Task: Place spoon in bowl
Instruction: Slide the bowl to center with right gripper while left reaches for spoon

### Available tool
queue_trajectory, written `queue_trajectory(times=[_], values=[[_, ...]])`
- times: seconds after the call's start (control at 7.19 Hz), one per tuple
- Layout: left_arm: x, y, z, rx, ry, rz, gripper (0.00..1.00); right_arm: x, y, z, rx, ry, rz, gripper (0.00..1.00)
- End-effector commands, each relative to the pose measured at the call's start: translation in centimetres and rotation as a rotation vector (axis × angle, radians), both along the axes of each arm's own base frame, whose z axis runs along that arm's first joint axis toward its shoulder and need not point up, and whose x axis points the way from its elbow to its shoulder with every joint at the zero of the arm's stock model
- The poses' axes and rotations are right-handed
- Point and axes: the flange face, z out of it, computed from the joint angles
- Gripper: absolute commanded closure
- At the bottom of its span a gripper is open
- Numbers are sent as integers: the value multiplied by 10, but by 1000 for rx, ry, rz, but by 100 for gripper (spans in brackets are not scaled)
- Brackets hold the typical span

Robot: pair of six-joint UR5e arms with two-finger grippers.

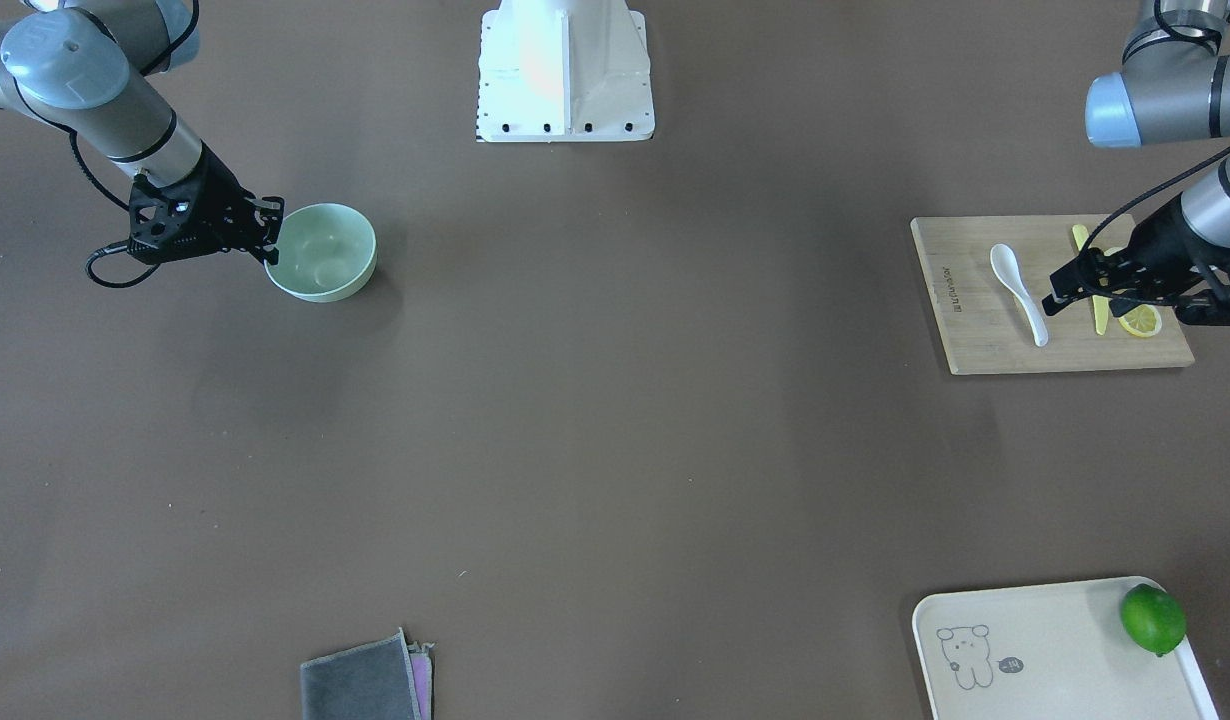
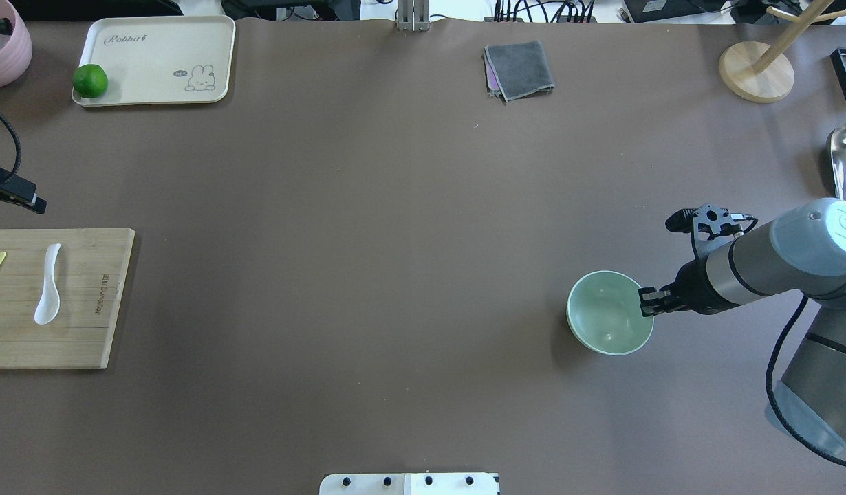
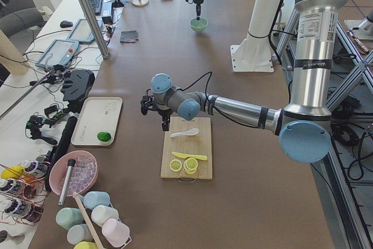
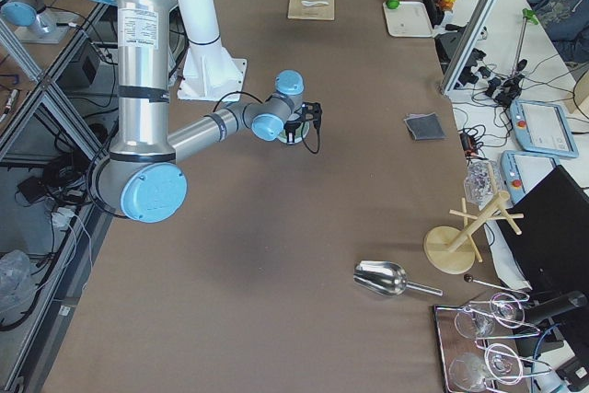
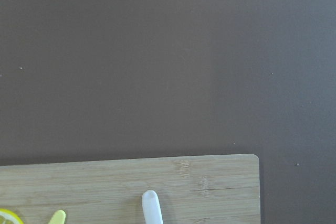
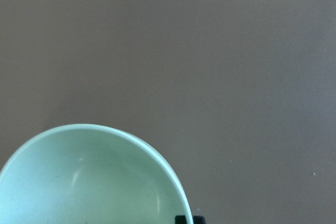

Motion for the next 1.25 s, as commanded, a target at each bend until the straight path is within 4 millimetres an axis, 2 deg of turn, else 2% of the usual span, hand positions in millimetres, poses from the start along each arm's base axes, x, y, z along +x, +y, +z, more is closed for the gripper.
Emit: queue_trajectory(times=[0.0, 0.28, 0.42, 0.7, 0.97, 1.11], values=[[22, 7, 20, -7, -79, 2, 12, -22, -5, -43, -53, -72, 36, 100], [27, 16, 39, -35, -95, 18, 21, -74, -1, -104, -108, -82, 72, 100], [31, 18, 40, -35, -94, 27, 23, -94, 4, -124, -101, -73, 76, 100], [43, 23, 45, -40, -99, 53, 25, -126, 23, -140, -99, -79, 80, 100], [50, 26, 53, -41, -101, 68, 29, -161, 26, -156, -105, -84, 91, 100], [49, 29, 57, -30, -84, 71, 30, -164, 28, -159, -99, -86, 93, 100]])
